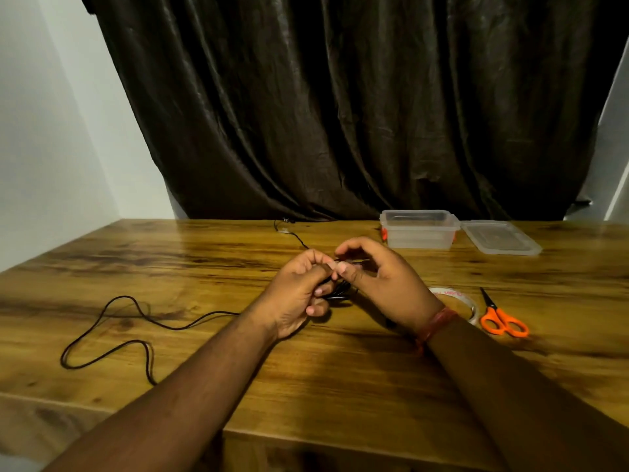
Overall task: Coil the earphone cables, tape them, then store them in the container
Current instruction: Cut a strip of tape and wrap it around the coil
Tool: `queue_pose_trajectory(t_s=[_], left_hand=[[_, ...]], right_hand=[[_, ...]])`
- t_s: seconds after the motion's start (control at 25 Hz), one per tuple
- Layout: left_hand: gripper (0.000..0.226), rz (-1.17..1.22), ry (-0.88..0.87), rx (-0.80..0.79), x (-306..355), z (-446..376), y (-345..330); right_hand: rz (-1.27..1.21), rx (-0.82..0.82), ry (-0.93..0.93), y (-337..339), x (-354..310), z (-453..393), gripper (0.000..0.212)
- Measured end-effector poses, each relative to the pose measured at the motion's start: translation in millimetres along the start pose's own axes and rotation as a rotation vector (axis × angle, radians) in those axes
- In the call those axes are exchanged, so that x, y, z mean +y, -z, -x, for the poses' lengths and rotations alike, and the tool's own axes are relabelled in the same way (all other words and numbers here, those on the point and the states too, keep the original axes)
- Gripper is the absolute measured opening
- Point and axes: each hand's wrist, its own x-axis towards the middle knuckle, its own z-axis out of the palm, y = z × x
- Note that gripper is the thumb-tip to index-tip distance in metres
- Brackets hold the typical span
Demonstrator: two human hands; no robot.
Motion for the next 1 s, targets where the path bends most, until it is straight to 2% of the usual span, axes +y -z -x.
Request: queue_pose_trajectory(t_s=[0.12, 0.24, 0.56, 0.8, 0.92, 1.0], left_hand=[[0.012, -0.042, -0.014, 0.022, 0.5, 1.1, -1.3], [0.007, -0.081, -0.052, 0.041, 0.0, 1.4, -1.0], [0.007, -0.109, -0.061, 0.057, -3.4, -0.5, -0.5], [0.006, -0.087, -0.049, 0.052, -5.0, -1.9, -0.7], [0.007, -0.091, -0.057, 0.057, -5.6, -2.8, 0.8], [0.006, -0.178, -0.085, 0.075, -8.7, -5.0, 3.6]], right_hand=[[0.244, 0.033, 0.111, 2.3, 3.6, -1.0, 0.023], [0.37, 0.042, 0.104, 1.4, 5.0, -0.7, 0.025], [0.656, 0.018, 0.256, 3.0, -2.5, 1.3, 0.01], [0.628, 0.044, 0.237, 3.8, -3.9, -0.1, 0.004], [0.497, 0.073, 0.186, 1.6, -2.3, -2.0, 0.005], [0.381, 0.108, 0.089, 1.0, -2.0, -2.0, 0.008]])
